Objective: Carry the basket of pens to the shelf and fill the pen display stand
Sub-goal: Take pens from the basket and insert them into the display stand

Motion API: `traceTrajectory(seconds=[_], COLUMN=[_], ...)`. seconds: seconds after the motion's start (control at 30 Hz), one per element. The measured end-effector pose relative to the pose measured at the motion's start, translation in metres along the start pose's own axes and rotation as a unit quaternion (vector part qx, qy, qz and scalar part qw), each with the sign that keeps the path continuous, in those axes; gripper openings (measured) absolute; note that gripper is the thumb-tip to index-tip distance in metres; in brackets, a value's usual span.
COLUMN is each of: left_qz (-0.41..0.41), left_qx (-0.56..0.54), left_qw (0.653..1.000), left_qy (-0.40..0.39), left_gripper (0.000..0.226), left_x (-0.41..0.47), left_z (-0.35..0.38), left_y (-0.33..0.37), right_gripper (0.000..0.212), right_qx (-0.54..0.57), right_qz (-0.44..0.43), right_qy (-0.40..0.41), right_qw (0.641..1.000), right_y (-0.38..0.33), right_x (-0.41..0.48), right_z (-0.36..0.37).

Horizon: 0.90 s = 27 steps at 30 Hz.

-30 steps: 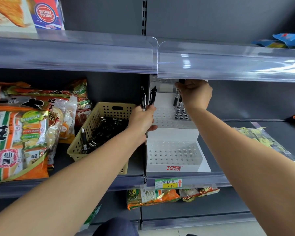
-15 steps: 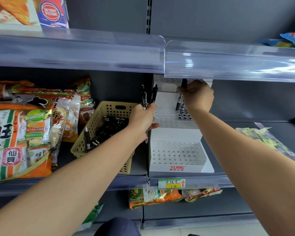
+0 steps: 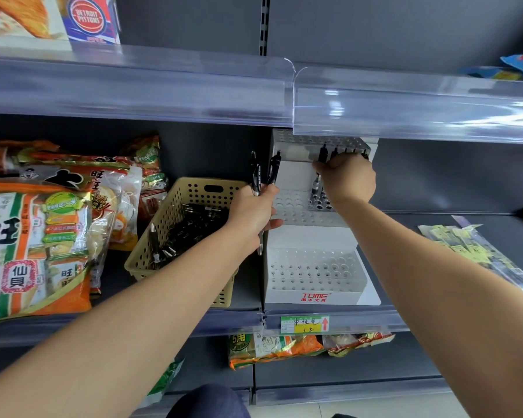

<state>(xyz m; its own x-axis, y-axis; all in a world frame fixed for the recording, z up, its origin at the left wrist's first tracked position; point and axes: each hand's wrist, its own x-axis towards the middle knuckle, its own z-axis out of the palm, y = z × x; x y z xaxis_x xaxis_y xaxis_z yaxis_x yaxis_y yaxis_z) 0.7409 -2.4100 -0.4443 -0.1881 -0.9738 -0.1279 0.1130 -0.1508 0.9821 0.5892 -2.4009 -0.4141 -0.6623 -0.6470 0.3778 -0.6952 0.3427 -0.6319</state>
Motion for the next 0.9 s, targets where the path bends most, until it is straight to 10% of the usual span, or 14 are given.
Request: traceTrajectory(seconds=[0.73, 0.9], left_qz=[0.004, -0.001], left_qx=[0.004, -0.005], left_qw=[1.000, 0.999], left_qy=[-0.020, -0.035], left_gripper=[0.025, 0.026], left_x=[-0.001, -0.007], left_z=[0.001, 0.003], left_y=[-0.001, 0.001], right_gripper=[0.037, 0.031], right_qx=[-0.008, 0.239], right_qz=[0.009, 0.005], right_qy=[-0.014, -0.108], right_qw=[1.000, 0.965], right_y=[0.008, -0.006], right_x=[-0.004, -0.029], right_z=[-0.001, -0.009])
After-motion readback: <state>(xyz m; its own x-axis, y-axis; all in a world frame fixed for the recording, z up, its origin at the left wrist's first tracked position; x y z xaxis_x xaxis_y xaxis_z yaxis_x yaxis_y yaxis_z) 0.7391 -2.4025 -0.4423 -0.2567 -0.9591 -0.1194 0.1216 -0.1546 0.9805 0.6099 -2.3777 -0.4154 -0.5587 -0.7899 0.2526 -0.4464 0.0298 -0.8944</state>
